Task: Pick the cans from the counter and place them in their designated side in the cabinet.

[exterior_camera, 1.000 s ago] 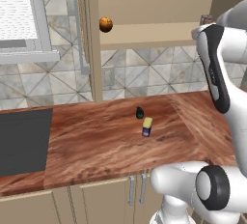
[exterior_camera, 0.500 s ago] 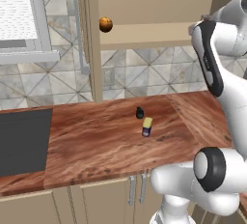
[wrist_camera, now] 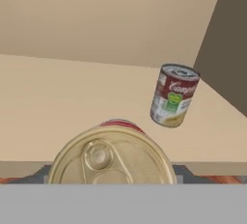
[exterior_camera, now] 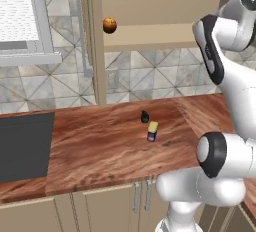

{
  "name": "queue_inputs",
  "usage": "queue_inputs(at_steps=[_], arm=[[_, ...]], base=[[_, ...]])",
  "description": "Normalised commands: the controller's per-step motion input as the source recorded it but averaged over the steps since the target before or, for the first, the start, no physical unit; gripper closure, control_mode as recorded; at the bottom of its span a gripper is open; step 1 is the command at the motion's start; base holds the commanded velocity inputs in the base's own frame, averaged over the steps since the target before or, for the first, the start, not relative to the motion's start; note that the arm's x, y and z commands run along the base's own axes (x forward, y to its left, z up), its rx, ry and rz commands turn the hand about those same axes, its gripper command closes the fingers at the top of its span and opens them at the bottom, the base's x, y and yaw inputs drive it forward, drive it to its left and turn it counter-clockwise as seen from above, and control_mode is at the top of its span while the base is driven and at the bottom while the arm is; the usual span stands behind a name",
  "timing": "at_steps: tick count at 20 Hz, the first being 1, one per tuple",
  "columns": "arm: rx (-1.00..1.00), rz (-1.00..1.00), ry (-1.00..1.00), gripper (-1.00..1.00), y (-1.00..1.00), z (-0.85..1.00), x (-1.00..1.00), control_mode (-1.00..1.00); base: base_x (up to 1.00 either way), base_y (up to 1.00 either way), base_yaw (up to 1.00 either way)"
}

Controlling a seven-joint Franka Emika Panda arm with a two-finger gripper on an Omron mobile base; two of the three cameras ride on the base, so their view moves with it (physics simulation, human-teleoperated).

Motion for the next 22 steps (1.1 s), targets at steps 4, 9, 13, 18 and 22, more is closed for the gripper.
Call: queue_inputs(at_steps=[4,9,13,18,22], arm=[[0.01,0.0,0.07,1.0,-0.13,-0.02,0.37,-1.0],[0.01,0.0,0.06,1.0,-0.09,-0.04,0.42,-1.0],[0.01,0.0,0.05,1.0,-0.13,-0.03,0.43,-1.0],[0.01,0.0,0.04,1.0,-0.13,-0.06,0.45,-1.0],[0.0,0.0,0.02,1.0,-0.12,-0.12,0.42,-1.0]], base=[[0.0,0.0,0.0],[0.0,0.0,0.0],[0.0,0.0,0.0],[0.0,0.0,0.0],[0.0,0.0,0.0]])
